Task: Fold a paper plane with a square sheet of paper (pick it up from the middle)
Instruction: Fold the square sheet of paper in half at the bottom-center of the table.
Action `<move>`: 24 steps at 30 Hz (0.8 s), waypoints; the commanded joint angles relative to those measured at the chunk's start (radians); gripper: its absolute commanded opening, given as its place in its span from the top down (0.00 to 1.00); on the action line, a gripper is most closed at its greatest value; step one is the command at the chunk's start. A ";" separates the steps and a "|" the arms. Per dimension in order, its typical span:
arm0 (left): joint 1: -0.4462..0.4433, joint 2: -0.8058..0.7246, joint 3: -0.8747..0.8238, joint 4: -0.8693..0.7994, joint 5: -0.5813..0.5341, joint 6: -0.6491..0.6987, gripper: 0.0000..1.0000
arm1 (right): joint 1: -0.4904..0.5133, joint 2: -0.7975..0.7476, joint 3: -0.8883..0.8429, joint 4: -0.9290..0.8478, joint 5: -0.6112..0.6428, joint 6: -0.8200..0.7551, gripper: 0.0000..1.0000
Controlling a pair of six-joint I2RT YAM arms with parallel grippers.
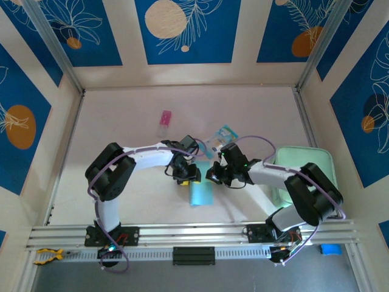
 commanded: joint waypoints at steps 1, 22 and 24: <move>0.008 0.096 -0.036 -0.012 -0.163 0.030 0.54 | 0.015 0.051 0.035 0.024 -0.025 -0.018 1.00; 0.017 -0.197 -0.137 0.097 -0.166 0.015 0.46 | -0.025 0.155 -0.026 -0.062 -0.059 -0.151 1.00; 0.017 -0.205 -0.140 0.102 -0.156 0.017 0.45 | -0.024 0.155 -0.028 -0.056 -0.060 -0.146 1.00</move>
